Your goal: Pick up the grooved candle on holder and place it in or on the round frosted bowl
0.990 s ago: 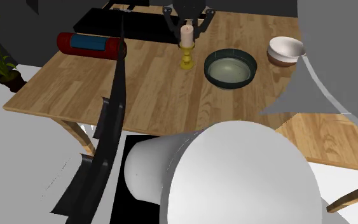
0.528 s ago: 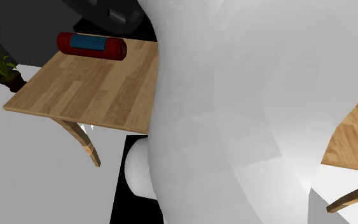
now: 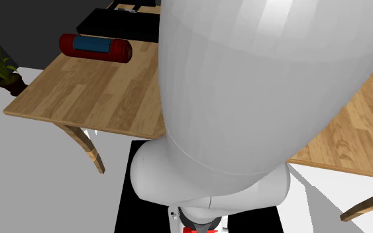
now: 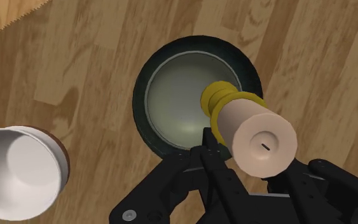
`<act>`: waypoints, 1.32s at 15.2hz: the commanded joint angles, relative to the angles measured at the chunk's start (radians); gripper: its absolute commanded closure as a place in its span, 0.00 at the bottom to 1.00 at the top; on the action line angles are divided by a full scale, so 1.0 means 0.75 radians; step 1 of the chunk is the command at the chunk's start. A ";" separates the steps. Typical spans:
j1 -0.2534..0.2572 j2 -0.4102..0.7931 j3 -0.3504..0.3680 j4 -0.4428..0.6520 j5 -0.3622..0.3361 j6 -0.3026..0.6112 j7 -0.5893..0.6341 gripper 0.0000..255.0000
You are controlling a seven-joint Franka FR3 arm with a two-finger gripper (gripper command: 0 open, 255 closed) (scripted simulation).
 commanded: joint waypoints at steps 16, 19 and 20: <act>-0.013 0.082 -0.018 -0.181 0.013 0.262 -0.032 1.00; -0.013 0.082 -0.018 -0.181 0.013 0.262 -0.032 1.00; -0.013 0.082 -0.018 -0.181 0.013 0.262 -0.032 1.00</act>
